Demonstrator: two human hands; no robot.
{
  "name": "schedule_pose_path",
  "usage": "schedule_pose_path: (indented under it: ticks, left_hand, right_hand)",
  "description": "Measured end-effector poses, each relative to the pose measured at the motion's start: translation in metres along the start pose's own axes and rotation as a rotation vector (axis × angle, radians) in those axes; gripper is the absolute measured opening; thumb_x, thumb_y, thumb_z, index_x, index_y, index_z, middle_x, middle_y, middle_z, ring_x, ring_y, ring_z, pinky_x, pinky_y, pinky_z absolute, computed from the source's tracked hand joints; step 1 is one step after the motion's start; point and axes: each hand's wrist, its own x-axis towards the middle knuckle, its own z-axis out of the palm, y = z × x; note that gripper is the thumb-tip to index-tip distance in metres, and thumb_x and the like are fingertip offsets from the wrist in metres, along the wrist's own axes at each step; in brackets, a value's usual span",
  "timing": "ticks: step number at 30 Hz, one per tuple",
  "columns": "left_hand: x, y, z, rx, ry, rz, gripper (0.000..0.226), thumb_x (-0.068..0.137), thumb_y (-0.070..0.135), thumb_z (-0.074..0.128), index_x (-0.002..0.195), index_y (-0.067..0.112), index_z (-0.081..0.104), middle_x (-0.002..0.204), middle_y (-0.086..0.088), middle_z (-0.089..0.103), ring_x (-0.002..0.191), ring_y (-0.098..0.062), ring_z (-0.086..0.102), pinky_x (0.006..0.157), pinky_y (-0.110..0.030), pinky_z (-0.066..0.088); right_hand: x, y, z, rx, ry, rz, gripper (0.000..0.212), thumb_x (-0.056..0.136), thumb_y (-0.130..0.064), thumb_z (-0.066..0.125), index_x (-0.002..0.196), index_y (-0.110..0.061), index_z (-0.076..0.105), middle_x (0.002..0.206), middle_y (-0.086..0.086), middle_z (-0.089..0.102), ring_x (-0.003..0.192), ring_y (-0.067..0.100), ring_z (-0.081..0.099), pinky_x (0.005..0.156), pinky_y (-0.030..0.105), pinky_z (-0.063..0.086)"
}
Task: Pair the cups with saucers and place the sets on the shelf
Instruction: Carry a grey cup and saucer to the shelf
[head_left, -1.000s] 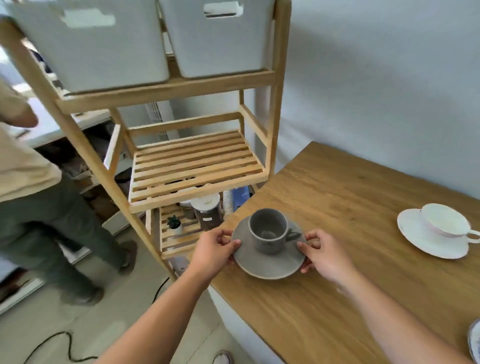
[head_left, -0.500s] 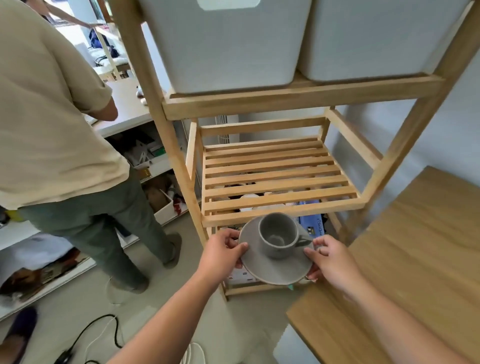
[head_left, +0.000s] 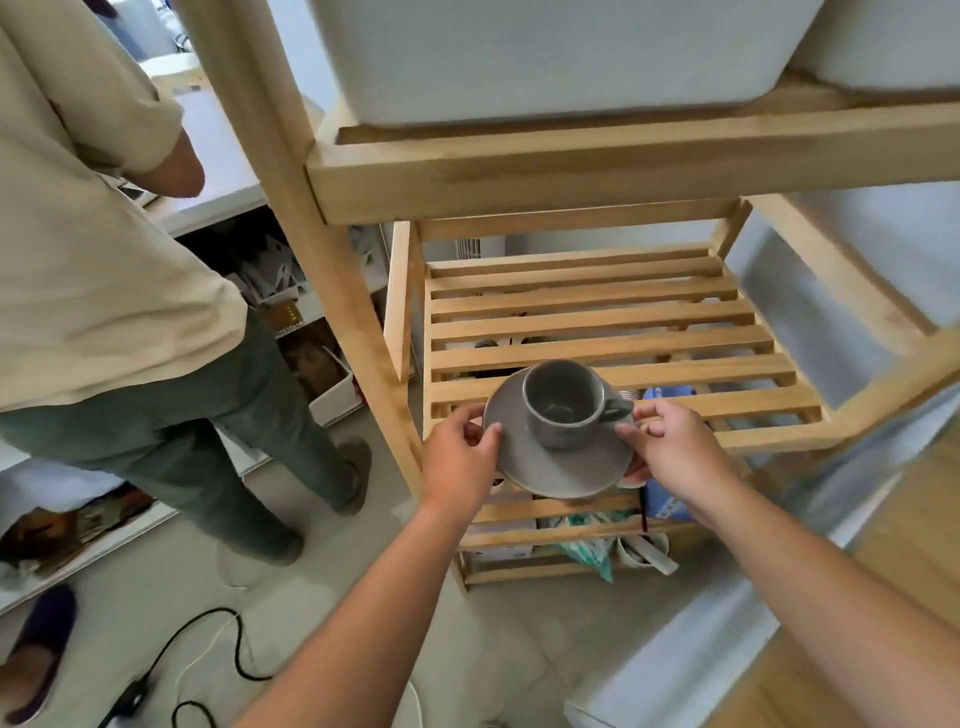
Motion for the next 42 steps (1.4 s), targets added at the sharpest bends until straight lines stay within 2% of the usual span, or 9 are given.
schedule_pose_path:
  ticks: [4, 8, 11, 16, 29, 33, 36, 39, 42]
  left_hand:
    - [0.034, 0.005, 0.01, 0.003, 0.069, -0.013, 0.032, 0.093, 0.025, 0.057, 0.125, 0.024, 0.058, 0.096, 0.005, 0.067, 0.09, -0.014, 0.066, 0.082, -0.036, 0.059]
    - [0.064, 0.011, 0.018, -0.027, 0.159, -0.021, 0.033, 0.093, 0.022, 0.057, 0.126, 0.021, 0.059, 0.105, 0.002, 0.066, 0.09, -0.012, 0.06, 0.075, -0.024, 0.049]
    - [0.088, 0.017, 0.022, -0.02, 0.213, -0.022, 0.032, 0.092, 0.024, 0.058, 0.124, 0.02, 0.061, 0.105, 0.0, 0.069, 0.09, -0.014, 0.063, 0.078, -0.026, 0.051]
    - [0.127, 0.023, 0.028, -0.021, 0.321, -0.036, 0.026, 0.091, 0.023, 0.059, 0.113, 0.012, 0.068, 0.098, 0.0, 0.066, 0.086, -0.014, 0.06, 0.078, -0.024, 0.047]
    - [0.17, 0.024, 0.044, 0.162, 0.403, -0.03, 0.025, 0.091, 0.027, 0.058, 0.11, 0.015, 0.069, 0.104, -0.005, 0.07, 0.092, -0.021, 0.066, 0.086, -0.036, 0.056]
    - [0.159, 0.021, 0.048, 0.258, 0.413, 0.044, 0.037, 0.092, 0.031, 0.057, 0.125, 0.015, 0.059, 0.124, -0.005, 0.056, 0.107, -0.019, 0.058, 0.093, -0.031, 0.048]
    - [0.133, 0.009, 0.055, 0.377, 0.423, 0.17, 0.047, 0.092, 0.035, 0.055, 0.134, 0.018, 0.048, 0.134, -0.002, 0.047, 0.122, -0.017, 0.046, 0.102, -0.027, 0.038]
    - [0.121, -0.005, 0.058, 0.484, 0.366, 0.229, 0.06, 0.092, 0.043, 0.051, 0.144, 0.018, 0.034, 0.147, -0.003, 0.038, 0.135, -0.018, 0.036, 0.112, -0.032, 0.03]
    - [0.121, -0.008, 0.059, 0.564, 0.257, 0.214, 0.069, 0.094, 0.049, 0.041, 0.151, 0.017, 0.018, 0.159, -0.003, 0.021, 0.147, -0.019, 0.02, 0.118, -0.035, 0.02]
  right_hand:
    - [0.043, -0.007, 0.007, -0.026, -0.004, -0.022, 0.009, 0.09, -0.018, 0.06, 0.094, -0.014, 0.054, 0.091, 0.014, 0.069, 0.063, 0.019, 0.065, 0.048, 0.026, 0.05]
    - [0.081, -0.017, 0.016, -0.028, 0.01, -0.065, 0.01, 0.089, -0.018, 0.061, 0.097, -0.013, 0.057, 0.092, 0.011, 0.067, 0.075, 0.024, 0.066, 0.063, 0.036, 0.058]
    - [0.11, -0.026, 0.021, -0.04, 0.032, -0.108, 0.007, 0.088, -0.016, 0.061, 0.093, -0.013, 0.058, 0.086, 0.009, 0.065, 0.07, 0.023, 0.063, 0.053, 0.03, 0.053]
    - [0.16, -0.038, 0.032, -0.021, 0.037, -0.138, 0.005, 0.085, -0.016, 0.065, 0.086, -0.012, 0.061, 0.08, 0.003, 0.063, 0.083, 0.034, 0.068, 0.075, 0.051, 0.059]
    - [0.196, -0.044, 0.047, -0.216, 0.152, -0.191, 0.016, 0.087, -0.024, 0.062, 0.098, -0.013, 0.064, 0.098, 0.009, 0.069, 0.08, 0.025, 0.062, 0.073, 0.036, 0.053]
    - [0.184, -0.039, 0.048, -0.237, 0.203, -0.279, 0.036, 0.088, -0.027, 0.061, 0.12, -0.011, 0.057, 0.11, 0.008, 0.065, 0.09, 0.021, 0.056, 0.075, 0.028, 0.044]
    - [0.169, -0.024, 0.048, -0.227, 0.161, -0.392, 0.049, 0.087, -0.032, 0.059, 0.131, -0.012, 0.049, 0.13, 0.007, 0.055, 0.116, 0.024, 0.052, 0.095, 0.038, 0.047]
    - [0.158, -0.01, 0.046, -0.332, 0.052, -0.492, 0.064, 0.086, -0.036, 0.06, 0.141, -0.012, 0.038, 0.15, 0.005, 0.038, 0.139, 0.02, 0.032, 0.115, 0.036, 0.028]
    - [0.156, -0.008, 0.044, -0.416, -0.001, -0.507, 0.078, 0.085, -0.044, 0.06, 0.148, -0.014, 0.025, 0.158, 0.002, 0.022, 0.147, 0.016, 0.014, 0.117, 0.031, 0.015]
